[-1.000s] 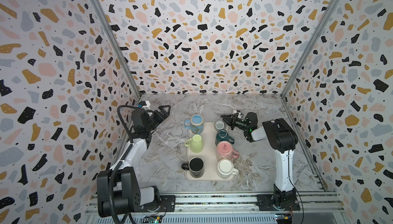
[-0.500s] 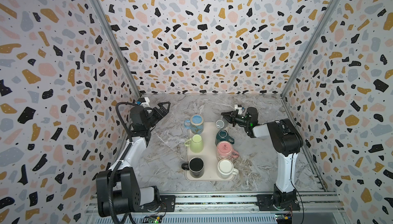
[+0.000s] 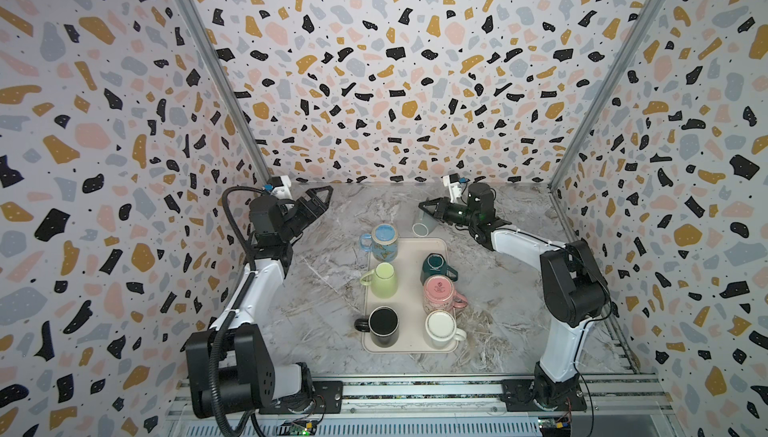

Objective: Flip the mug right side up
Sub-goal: 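Rotate the grey mug upright with the right gripper while the left gripper approaches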

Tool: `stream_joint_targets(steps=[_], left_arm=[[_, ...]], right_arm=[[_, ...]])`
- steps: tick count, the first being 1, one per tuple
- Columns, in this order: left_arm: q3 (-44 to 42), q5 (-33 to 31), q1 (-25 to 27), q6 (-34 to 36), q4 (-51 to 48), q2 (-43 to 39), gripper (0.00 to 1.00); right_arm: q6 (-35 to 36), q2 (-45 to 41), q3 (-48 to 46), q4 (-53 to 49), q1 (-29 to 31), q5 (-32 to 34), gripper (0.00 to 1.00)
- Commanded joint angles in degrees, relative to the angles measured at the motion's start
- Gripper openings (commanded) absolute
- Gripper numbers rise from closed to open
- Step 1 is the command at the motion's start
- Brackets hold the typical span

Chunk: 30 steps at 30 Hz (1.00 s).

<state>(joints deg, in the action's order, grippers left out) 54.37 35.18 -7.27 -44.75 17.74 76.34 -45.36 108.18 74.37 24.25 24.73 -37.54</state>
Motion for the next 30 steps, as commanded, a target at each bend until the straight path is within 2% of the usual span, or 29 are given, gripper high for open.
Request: stream_joint_targets(steps=[1,6,12,17,19,22,25,28,30], left_arm=[[4.71,2.66,1.87,4.24,-2.61,0.67,0.92],[10.12,3.99,5.41,11.90,-12.99,2.55,0.89],[14.27,4.47,8.33,18.63,-21.56,3.38,0.85],[16.98,6.74,9.96,22.44,-28.06,3.75,0.75],[19.21,8.01,10.79,26.51,-34.22,4.32,0.72],[22.45,7.87,12.25,32.77,-43.34,4.83,0.69],[23.45,7.15,13.78,35.61,-47.32,4.29,0.68],[23.84,6.32,14.69,38.00,-50.95,3.66,0.67],[23.79,6.39,15.06,39.44,-52.89,3.22,0.65]], right_arm=[[13.67,-4.67,2.82,-6.15,2.76,4.07,0.00],[27.38,-8.57,3.25,-11.03,7.41,9.48,0.00],[40.97,-14.64,0.04,-11.76,11.67,14.08,0.00],[51.14,-19.49,-2.56,-12.48,14.82,16.19,0.00],[55.45,-20.85,-2.39,-14.99,16.10,16.52,0.00],[60.65,-22.42,-2.58,-18.14,18.11,18.52,0.00],[64.75,-23.51,-2.65,-21.07,19.97,20.19,0.00],[68.37,-24.11,-2.37,-23.69,22.58,25.61,0.00],[69.37,-24.16,-1.88,-25.80,23.39,26.61,0.00]])
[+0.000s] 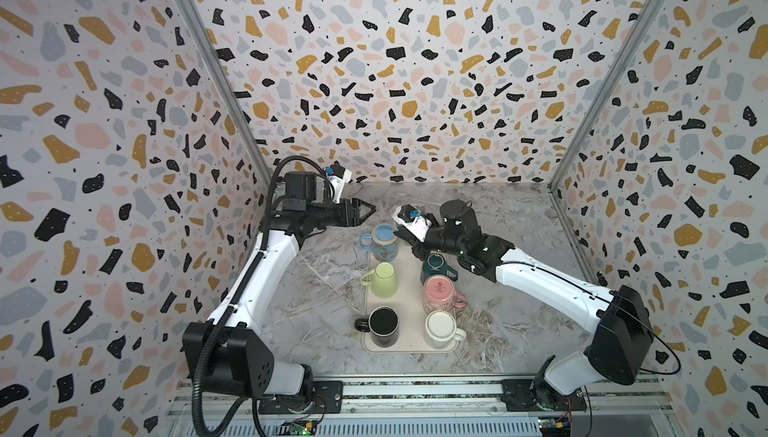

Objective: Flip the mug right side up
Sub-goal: 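Rotate the grey mug upright with the right gripper while the left gripper approaches, then grasp the grey mug's handle with the left gripper beside the right gripper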

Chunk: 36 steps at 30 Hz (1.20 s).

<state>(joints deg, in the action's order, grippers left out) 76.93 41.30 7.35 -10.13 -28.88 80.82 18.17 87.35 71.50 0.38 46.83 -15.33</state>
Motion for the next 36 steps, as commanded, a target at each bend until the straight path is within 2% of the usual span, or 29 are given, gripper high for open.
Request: stream_joint_targets(steps=[1,5,14,27,32,36], left_arm=[[0.99,0.36,0.71,4.97,-6.34,-1.64,0.64],[0.92,1.23,2.60,6.62,-7.84,-2.05,0.57],[-0.70,2.31,8.36,9.69,-10.52,-2.85,0.56],[-2.75,4.70,10.43,9.08,-8.82,-2.15,0.50],[-2.83,5.57,10.66,8.82,-8.15,-1.04,0.39],[-3.17,6.16,10.68,8.21,-7.46,-0.61,0.36]], right_arm=[[5.87,-3.41,1.09,-2.54,1.49,4.12,0.00],[7.03,-3.69,1.01,-3.91,2.72,5.27,0.00],[8.30,-3.81,0.70,-3.72,3.46,5.94,0.00],[10.56,-4.08,-0.45,-2.68,5.18,7.50,0.00],[11.31,-4.60,-1.69,-1.18,5.86,8.34,0.00],[11.73,-4.64,-2.21,-0.39,6.17,9.26,0.00]])
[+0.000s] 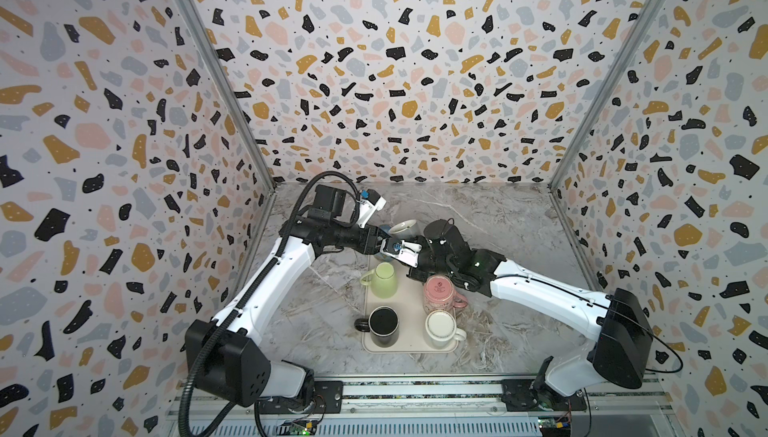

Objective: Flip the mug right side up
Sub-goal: 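Grasp the grey mug's handle with the left gripper beside the right gripper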

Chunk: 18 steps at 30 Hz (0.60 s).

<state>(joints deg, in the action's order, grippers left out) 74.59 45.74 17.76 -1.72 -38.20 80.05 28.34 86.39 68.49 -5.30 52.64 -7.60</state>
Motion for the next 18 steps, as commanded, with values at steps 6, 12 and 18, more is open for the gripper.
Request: stream_joint_targets(steps=[6,12,18], left_arm=[[-2.38,2.11,0.67,-0.46,2.23,-0.33,0.35],[-3.12,2.11,0.77,-0.71,2.77,-0.42,0.34],[-3.04,2.60,0.79,-0.80,2.96,-0.14,0.23]], right_arm=[[1.97,-3.82,0.09,6.78,0.53,2.61,0.00],[2.48,-3.84,0.07,7.14,0.88,2.59,0.00],[2.95,-3.95,-0.50,7.54,1.24,3.33,0.00]])
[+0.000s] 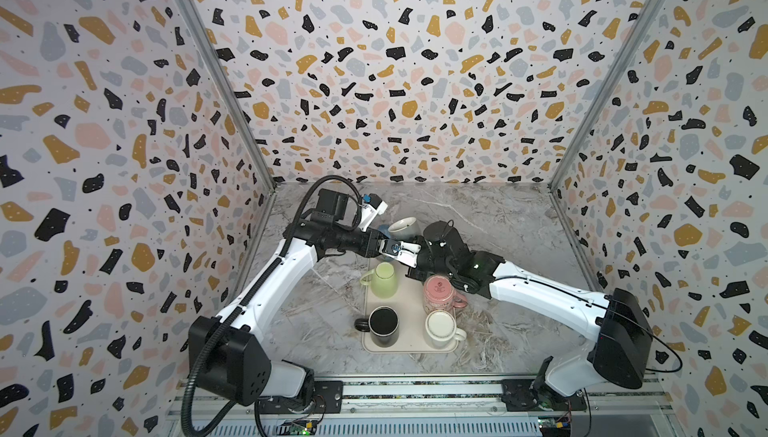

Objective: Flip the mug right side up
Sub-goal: 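Grasp the grey mug's handle with the left gripper beside the right gripper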

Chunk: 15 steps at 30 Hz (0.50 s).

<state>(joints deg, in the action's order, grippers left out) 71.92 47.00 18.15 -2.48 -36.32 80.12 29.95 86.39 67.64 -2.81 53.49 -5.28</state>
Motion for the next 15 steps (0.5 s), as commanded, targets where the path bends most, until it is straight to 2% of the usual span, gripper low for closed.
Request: stream_joint_targets(steps=[1,4,8,15], left_arm=[[-0.45,1.42,0.39,0.01,1.12,-0.27,0.21],[-0.98,1.60,0.48,-0.13,1.15,-0.54,0.16],[-1.59,1.61,0.68,-0.08,1.25,-0.95,0.00],[-2.44,0.64,0.81,-2.76,4.62,-1.32,0.00]], right_arm=[[1.35,-3.95,0.35,5.13,0.41,1.06,0.00],[1.53,-4.19,0.21,5.38,0.45,1.14,0.00],[1.73,-4.07,0.00,5.73,0.60,1.17,0.00],[1.86,-4.09,-0.21,5.94,0.73,2.33,0.00]])
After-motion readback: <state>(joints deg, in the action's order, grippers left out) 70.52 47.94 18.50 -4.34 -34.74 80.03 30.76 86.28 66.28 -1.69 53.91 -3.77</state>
